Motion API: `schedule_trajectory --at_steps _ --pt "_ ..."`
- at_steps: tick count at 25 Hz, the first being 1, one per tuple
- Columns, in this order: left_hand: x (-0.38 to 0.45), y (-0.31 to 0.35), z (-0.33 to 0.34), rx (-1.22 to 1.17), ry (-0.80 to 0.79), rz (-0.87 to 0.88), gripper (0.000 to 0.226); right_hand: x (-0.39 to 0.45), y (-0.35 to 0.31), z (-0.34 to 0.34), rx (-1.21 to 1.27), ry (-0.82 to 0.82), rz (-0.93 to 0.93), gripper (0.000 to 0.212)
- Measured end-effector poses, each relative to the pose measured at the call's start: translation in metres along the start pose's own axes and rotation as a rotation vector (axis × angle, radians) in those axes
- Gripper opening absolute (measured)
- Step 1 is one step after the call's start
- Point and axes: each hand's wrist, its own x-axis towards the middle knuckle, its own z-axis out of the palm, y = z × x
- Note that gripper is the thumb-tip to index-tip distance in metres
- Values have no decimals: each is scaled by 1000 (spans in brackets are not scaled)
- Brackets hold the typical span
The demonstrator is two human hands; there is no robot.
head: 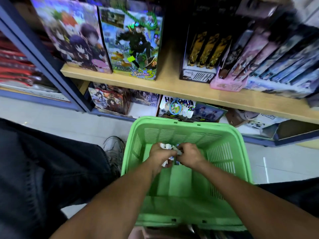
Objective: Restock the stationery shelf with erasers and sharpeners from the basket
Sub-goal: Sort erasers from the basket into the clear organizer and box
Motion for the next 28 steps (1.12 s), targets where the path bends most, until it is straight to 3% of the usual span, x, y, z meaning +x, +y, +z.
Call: schedule_trajectory --at_steps 6,13,17,22,25,28 --pt "-71 104 0 342 -315 118 25 -45 -30 -97 158 3 -178 15" --pt "-186 227 -22 302 -276 362 34 -120 -129 -187 506 309 -400 17" --pt "-245 266 -40 191 -318 472 27 -152 -179 -222 629 383 -502 24" --pt "-298 332 -52 10 -397 543 16 -185 -250 -283 380 674 -613 16" --pt "-308 378 -56 -121 -200 637 17 -173 -295 -336 131 767 -519 20" --pt "-300 415 -74 -208 -9 762 24 -137 -331 -377 -98 751 -466 10"
